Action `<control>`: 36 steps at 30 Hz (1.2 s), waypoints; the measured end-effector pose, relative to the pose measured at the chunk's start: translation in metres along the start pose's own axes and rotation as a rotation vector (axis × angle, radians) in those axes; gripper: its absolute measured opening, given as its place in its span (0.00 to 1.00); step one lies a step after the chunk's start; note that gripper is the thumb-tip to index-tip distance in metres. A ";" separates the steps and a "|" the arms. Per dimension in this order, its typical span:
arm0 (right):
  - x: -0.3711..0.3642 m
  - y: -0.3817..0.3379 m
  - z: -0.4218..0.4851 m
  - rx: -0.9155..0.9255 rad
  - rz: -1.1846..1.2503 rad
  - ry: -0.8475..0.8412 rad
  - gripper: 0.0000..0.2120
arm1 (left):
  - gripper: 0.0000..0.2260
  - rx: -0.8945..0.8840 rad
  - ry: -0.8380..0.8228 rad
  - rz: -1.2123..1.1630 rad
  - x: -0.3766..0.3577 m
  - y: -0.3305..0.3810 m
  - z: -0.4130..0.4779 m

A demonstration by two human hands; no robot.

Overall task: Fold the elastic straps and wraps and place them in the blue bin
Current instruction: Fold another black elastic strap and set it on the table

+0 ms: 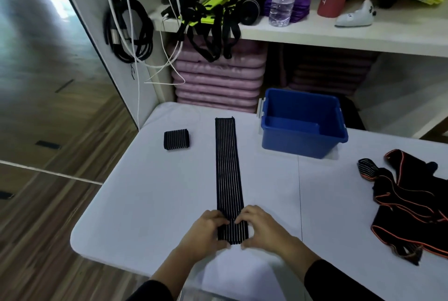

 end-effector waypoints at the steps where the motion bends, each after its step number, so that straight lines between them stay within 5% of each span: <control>1: -0.001 0.000 -0.001 0.021 -0.037 0.002 0.26 | 0.30 -0.033 -0.003 0.044 -0.003 0.000 -0.002; 12: -0.007 -0.002 -0.003 0.149 -0.300 0.013 0.22 | 0.24 -0.142 0.111 0.178 -0.011 0.004 -0.008; 19: -0.007 -0.004 -0.003 -0.066 0.146 0.206 0.09 | 0.09 0.138 0.204 -0.241 0.001 0.013 -0.005; 25: -0.017 0.002 0.002 -0.103 0.151 0.291 0.19 | 0.15 0.353 0.253 -0.250 -0.013 0.009 -0.001; 30: -0.014 0.004 -0.003 0.022 0.083 0.229 0.14 | 0.12 0.192 0.321 -0.150 -0.011 0.009 -0.007; 36: -0.007 0.008 -0.001 0.095 -0.088 0.073 0.28 | 0.26 0.019 0.155 0.029 -0.009 -0.003 -0.006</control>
Point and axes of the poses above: each hand's wrist, its own z-axis towards the middle knuckle, its own x-axis out of the back of the hand, y = z × x, the point moved 2 cm from there along z, towards the middle knuckle, and after that the axes turned 12 degrees about z, right-handed, at the moved point
